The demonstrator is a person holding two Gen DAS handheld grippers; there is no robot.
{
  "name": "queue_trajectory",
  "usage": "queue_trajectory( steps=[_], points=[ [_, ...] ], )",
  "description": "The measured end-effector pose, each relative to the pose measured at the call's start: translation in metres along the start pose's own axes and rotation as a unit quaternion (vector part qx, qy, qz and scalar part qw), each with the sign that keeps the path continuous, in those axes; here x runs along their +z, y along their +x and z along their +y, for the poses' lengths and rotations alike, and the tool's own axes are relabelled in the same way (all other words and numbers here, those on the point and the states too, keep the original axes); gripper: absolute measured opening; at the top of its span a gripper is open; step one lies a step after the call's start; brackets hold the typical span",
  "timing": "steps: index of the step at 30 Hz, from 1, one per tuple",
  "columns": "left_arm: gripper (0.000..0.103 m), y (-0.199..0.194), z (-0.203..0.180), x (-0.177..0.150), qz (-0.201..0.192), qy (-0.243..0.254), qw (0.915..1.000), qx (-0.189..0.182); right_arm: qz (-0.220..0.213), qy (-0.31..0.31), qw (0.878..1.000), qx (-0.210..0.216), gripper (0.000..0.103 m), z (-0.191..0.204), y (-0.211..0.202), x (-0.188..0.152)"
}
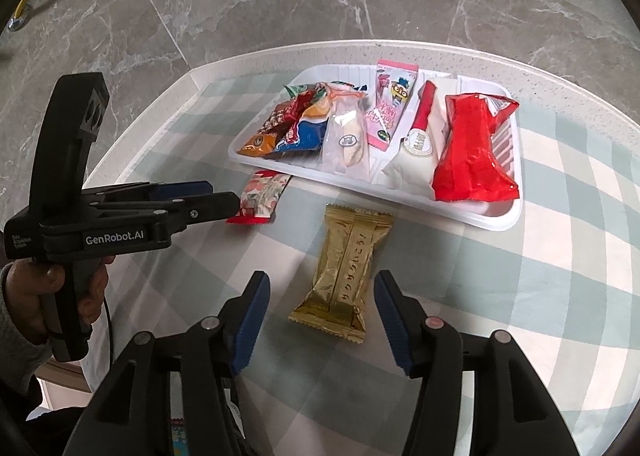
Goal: Organize snacks
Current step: 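Move both open tools back from the tray to the remaining packets, then grasp the red-white strawberry bag with the left tool while the right grasps the gold bar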
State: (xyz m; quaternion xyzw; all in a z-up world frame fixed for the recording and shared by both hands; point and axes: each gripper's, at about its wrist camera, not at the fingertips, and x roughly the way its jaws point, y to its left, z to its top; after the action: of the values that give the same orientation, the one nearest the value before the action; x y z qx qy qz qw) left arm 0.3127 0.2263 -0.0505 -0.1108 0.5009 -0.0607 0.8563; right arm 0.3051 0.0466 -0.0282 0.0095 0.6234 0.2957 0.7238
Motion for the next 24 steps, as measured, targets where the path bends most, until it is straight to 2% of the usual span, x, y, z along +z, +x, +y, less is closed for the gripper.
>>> queue_trajectory(
  steps=[24],
  points=[
    [0.054,0.016,-0.001,0.004,0.014,-0.006,0.9999,0.000,0.018,0.002,1.000,-0.001,0.061,0.000,0.019,-0.001]
  ],
)
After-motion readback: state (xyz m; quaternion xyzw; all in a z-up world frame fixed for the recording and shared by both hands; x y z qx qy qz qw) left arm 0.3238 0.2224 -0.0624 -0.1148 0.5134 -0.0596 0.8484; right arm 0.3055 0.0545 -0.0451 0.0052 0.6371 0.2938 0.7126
